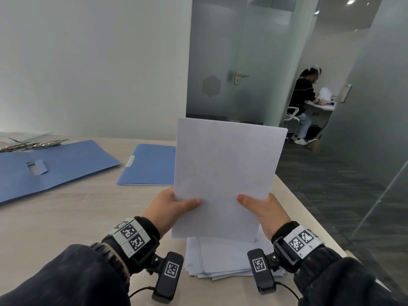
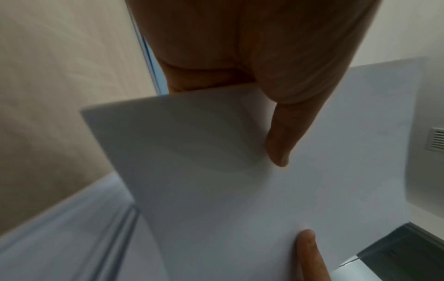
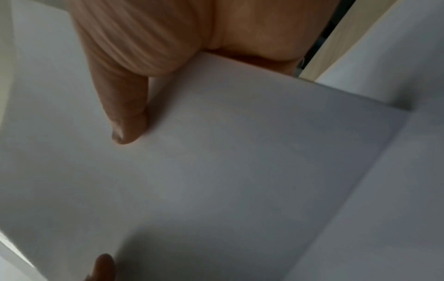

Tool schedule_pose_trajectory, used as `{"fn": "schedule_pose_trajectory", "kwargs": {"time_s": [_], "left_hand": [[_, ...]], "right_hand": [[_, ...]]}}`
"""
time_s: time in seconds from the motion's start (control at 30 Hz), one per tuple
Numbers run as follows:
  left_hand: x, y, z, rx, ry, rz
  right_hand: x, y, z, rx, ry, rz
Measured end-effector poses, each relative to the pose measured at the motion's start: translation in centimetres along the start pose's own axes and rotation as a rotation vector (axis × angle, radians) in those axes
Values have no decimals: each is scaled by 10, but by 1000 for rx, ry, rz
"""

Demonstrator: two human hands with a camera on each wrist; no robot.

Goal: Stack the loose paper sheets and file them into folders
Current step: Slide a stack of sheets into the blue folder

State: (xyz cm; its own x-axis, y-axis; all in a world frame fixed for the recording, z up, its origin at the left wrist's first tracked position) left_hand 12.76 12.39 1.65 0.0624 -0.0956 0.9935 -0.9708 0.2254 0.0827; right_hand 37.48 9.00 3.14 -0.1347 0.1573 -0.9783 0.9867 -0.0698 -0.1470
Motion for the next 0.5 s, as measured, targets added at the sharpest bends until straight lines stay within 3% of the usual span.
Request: {"fn": "schedule_pose_trajectory", "kwargs": {"time_s": [0.1, 0.17, 0.3, 0.5], "left_hand": [[-21, 0, 3, -102, 81, -27], [-26, 2, 3, -100, 86, -42], [-25, 20, -1, -1, 70, -20], [-29, 77, 5, 212, 92, 189]], "right_hand": [[11, 0, 2, -11, -21, -4], [9, -4, 0, -12, -1, 2], [3, -21, -10, -47, 17, 22], [20, -75, -24, -160, -116, 143]]}}
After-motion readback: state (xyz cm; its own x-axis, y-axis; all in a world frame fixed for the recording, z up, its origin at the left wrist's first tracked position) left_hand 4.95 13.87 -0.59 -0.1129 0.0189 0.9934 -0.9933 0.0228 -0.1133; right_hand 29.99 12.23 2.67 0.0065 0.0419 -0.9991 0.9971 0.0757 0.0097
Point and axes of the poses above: each hand's wrist, its own z-axis away from the middle knuckle, its own y-axis out of the back of the hand, x = y × z, the point moved 4 cm from there along -z, towards the middle knuckle, and after that the axes turned 5 degrees about -z, right-handed, at the moved point
